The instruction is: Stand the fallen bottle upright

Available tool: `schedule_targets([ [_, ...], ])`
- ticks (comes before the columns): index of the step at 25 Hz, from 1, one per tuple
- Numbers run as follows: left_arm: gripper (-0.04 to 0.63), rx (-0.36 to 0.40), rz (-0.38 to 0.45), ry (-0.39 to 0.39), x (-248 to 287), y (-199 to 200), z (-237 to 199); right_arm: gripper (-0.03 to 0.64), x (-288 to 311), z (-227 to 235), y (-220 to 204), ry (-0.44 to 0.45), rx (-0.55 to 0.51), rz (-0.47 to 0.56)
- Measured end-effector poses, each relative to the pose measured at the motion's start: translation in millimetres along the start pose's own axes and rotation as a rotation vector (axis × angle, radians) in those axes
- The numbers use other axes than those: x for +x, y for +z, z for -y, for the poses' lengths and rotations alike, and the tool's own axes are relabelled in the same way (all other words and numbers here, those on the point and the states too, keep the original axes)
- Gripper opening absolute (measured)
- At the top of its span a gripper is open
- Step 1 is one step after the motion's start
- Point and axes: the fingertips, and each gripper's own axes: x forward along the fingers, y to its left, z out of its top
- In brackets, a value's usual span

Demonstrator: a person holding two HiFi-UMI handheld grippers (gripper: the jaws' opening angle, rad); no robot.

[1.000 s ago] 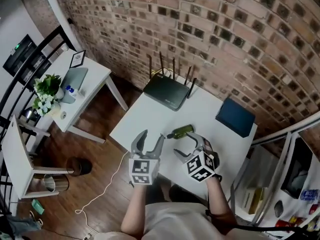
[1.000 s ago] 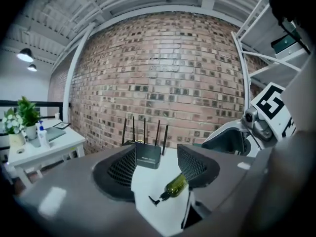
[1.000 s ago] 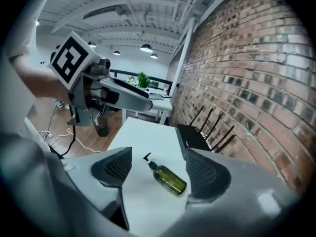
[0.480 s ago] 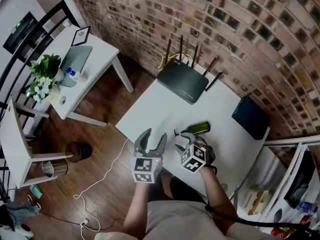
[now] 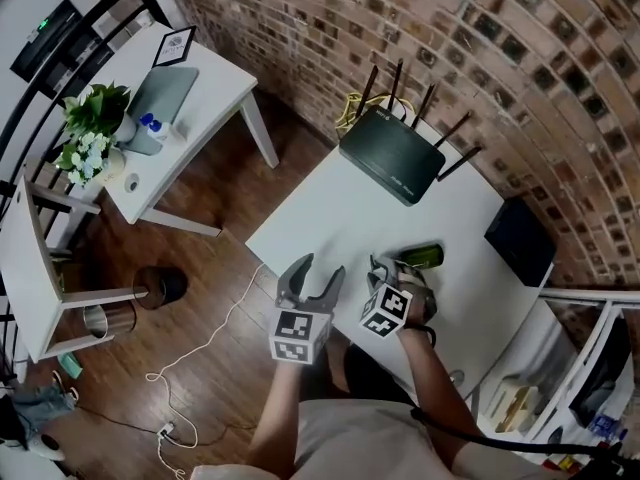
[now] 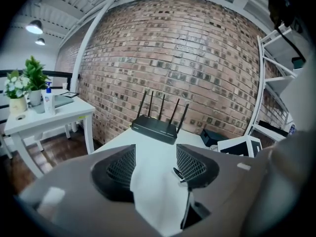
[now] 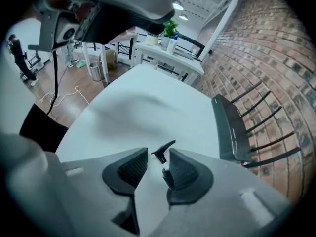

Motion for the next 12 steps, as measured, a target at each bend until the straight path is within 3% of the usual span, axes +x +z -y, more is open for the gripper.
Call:
schedule_targets([
  [6, 0.264, -0.018, 0.011, 0.016, -3.6, 7.6, -18.3, 0.092, 8.4, 0.9, 4.1, -0.017, -0.061, -0.039],
  [12, 0.264, -0.003, 0.037, 0.0, 0.6, 27.3, -20.5, 0.086, -8.6, 18.3, 8.6, -0.045, 0.074, 0.014],
])
